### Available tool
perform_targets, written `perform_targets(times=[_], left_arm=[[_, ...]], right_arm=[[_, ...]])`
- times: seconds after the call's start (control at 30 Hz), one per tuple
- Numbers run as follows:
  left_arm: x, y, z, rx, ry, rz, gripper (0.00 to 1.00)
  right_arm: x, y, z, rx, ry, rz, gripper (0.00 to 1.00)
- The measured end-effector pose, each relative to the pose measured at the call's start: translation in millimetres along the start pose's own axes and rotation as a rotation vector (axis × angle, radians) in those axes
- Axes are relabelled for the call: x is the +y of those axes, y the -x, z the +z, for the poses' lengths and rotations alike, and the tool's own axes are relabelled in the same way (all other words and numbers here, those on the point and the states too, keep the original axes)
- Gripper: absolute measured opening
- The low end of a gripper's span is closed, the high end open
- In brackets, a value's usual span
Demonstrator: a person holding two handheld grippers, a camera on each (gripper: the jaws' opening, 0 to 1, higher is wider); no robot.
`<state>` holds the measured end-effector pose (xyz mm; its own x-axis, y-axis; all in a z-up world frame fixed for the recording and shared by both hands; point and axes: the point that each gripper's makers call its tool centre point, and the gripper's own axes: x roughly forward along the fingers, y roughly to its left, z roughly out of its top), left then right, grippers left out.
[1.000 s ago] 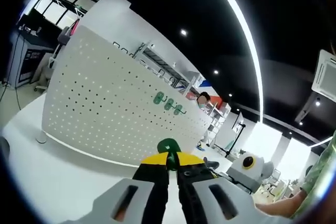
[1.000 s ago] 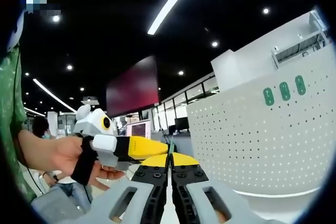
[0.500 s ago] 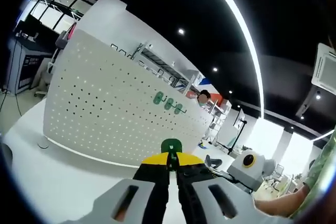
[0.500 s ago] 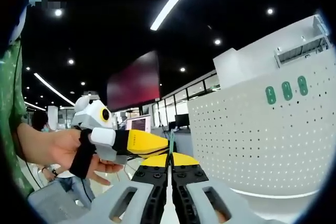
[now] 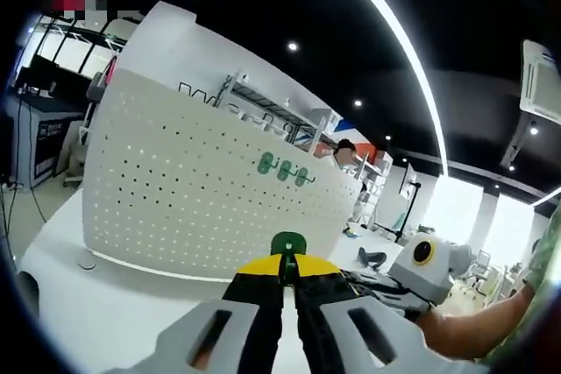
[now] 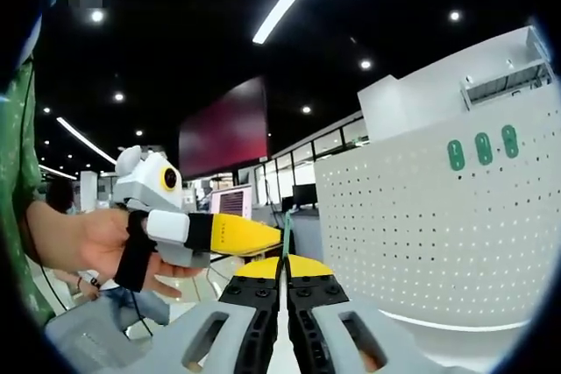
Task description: Insert the hook assembly into the mounting plate slot until the hook locks in place.
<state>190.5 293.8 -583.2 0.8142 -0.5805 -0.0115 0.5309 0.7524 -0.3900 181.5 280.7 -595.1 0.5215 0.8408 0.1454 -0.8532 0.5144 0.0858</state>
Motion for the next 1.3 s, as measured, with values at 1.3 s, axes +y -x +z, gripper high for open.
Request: perform_targets(times=[1.3], left_arm=[[6.7, -6, 2.2, -0.005, -0.274, 0.108, 0.03]], right_arm=[[-8, -14, -3.5, 0.158, 0.141, -0.075, 0.02]])
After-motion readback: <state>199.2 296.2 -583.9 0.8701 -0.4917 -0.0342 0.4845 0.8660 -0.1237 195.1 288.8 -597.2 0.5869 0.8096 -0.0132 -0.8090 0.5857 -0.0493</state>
